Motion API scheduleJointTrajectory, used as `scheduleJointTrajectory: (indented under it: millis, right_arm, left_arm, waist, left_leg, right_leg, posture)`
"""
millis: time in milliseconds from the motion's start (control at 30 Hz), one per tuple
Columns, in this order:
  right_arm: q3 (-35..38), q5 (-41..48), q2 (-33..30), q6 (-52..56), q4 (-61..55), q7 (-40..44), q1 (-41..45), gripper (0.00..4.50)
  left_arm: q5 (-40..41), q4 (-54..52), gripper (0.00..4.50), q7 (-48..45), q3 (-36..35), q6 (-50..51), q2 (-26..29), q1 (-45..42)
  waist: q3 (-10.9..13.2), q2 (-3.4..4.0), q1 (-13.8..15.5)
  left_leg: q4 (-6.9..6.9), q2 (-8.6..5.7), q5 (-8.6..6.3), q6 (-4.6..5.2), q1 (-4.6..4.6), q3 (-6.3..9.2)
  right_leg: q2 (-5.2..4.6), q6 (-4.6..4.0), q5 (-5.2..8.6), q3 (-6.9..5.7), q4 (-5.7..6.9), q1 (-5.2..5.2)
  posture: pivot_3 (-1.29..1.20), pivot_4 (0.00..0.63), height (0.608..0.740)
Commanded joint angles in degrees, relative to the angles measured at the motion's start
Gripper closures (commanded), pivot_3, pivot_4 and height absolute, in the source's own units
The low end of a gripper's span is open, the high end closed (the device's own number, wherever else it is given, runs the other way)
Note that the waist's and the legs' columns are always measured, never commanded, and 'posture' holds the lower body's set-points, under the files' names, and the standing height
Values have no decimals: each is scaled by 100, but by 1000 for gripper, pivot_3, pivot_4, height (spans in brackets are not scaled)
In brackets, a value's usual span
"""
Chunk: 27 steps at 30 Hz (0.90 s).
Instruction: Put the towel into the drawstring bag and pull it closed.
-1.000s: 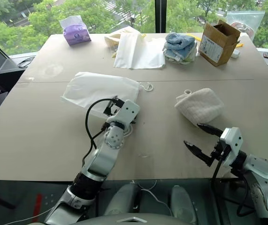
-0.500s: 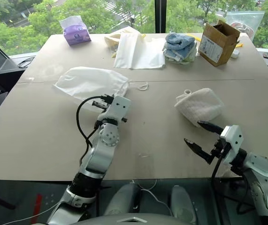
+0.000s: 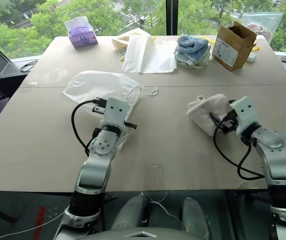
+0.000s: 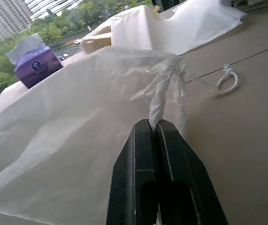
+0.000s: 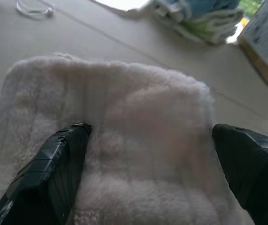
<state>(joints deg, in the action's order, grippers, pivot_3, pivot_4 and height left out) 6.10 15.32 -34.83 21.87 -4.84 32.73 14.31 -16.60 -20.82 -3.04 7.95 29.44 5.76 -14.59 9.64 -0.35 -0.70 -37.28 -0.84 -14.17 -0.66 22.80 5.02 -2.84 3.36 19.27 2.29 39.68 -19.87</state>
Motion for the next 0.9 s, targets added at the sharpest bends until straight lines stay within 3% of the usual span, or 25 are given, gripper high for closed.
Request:
scheduleJointTrajectory:
  millis: [33, 333, 567, 900]
  right_arm:
    - [313, 703, 94, 639, -357, 201, 142, 0]
    - [448, 1293, -5, 1291, -423, 486, 292, 0]
    - [-709, 186, -379, 1073, 319, 728, 514, 0]
    - [-1017, -591, -335, 1059, 1540, 392, 1276, 0]
  left_arm:
    - [295, -482, 4467, -304, -227, 5, 102, -38]
    - [865, -479, 4467, -907, -574, -211, 562, -89]
    - [1167, -476, 4467, -1164, -519, -239, 641, -112]
    - [2362, -859, 4467, -2069, -752, 88, 847, 406]
  waist:
    - [0, 0, -4]
    - [1, 0, -12]
    - [1, -1, -13]
    - [-1, -5, -24]
  left_leg:
    - [1, 1, 0, 0, 0, 1]
    - [0, 1, -13, 22, -1, 3]
    - [0, 1, -13, 22, -2, 3]
    - [-6, 3, -12, 20, -13, 2]
  right_leg:
    - [1, 0, 0, -1, 1, 0]
    - [3, 0, 0, -2, 1, 0]
    - [4, 0, 0, -3, 0, 0]
    - [4, 0, 0, 0, 3, 7]
  posture:
    - [0, 150, 740]
    - [0, 150, 740]
    - [0, 150, 740]
    - [0, 150, 740]
